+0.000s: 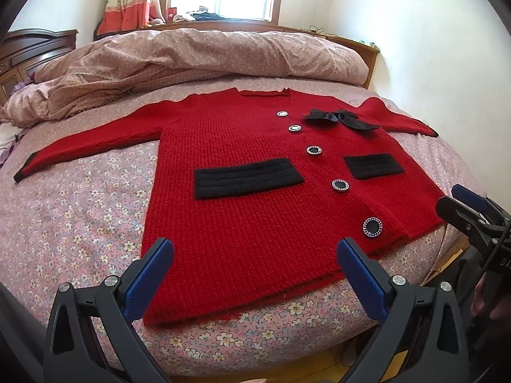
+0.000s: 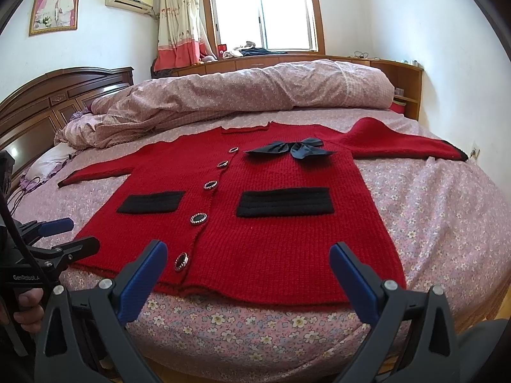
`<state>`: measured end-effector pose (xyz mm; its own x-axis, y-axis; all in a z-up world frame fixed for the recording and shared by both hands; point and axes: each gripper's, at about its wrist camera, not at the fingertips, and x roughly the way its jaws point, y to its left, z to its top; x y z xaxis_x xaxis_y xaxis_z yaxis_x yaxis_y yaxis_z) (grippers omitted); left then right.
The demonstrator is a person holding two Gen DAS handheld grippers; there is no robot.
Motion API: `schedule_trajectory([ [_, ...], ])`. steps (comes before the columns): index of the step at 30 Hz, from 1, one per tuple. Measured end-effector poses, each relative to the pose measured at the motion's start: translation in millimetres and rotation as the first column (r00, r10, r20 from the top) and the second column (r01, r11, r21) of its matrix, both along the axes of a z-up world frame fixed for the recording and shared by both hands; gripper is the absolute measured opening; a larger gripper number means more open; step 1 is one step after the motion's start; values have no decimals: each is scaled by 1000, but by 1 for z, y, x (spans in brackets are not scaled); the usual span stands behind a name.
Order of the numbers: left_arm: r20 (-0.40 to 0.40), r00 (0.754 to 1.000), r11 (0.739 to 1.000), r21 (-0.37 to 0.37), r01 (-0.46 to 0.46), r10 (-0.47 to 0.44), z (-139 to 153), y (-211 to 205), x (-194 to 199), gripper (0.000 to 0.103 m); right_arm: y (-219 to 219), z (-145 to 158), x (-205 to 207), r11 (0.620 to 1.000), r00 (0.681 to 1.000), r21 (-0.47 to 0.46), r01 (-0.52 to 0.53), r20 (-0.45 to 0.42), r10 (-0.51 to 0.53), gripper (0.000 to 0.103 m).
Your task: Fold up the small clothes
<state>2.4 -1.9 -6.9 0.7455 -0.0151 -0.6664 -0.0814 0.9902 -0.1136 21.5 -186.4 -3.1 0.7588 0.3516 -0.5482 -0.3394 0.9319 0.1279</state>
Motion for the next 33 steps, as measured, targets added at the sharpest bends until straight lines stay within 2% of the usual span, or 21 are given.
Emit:
schedule_trajectory([
  [33,3,1000,1000,-13,-5,5,4,1,-2,99,7,-4,0,1000,1000,-18,-20,-10,20,103],
])
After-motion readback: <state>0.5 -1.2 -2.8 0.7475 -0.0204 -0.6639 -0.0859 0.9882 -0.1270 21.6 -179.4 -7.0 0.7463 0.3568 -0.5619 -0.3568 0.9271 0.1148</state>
